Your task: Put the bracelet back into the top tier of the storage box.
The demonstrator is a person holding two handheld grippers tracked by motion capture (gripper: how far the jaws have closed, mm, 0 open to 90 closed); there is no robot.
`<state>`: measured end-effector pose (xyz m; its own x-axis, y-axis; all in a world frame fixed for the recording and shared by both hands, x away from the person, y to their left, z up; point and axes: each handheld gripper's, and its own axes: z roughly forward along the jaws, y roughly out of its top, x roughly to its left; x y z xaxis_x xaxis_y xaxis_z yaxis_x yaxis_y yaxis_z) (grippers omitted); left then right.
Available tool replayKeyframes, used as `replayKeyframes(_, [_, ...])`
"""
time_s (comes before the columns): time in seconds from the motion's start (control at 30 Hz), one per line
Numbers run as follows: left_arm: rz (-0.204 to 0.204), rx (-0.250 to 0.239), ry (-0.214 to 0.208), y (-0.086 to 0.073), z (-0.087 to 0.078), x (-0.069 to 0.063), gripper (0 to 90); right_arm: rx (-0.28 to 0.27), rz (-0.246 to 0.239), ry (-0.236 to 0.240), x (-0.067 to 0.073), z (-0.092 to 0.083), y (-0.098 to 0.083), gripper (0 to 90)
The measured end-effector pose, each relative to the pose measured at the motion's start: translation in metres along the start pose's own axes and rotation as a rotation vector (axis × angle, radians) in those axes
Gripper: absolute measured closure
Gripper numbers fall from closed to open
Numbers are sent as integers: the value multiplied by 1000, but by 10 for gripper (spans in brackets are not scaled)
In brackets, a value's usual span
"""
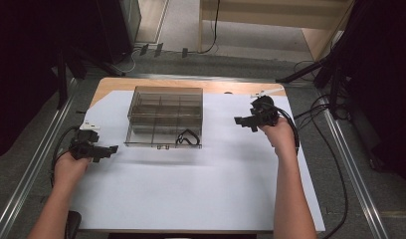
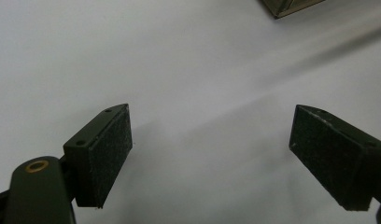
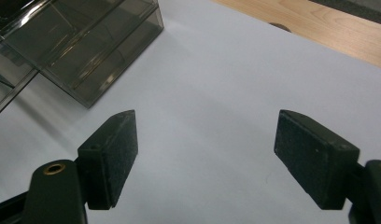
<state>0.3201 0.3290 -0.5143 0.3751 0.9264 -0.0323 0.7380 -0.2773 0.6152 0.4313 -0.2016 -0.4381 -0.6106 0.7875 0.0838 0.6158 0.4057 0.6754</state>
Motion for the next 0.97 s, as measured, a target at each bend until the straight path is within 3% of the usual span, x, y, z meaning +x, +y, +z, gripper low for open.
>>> replayKeyframes(0.97, [-2, -1, -3, 0, 1, 1, 144, 68, -49, 22, 11, 14, 0, 220])
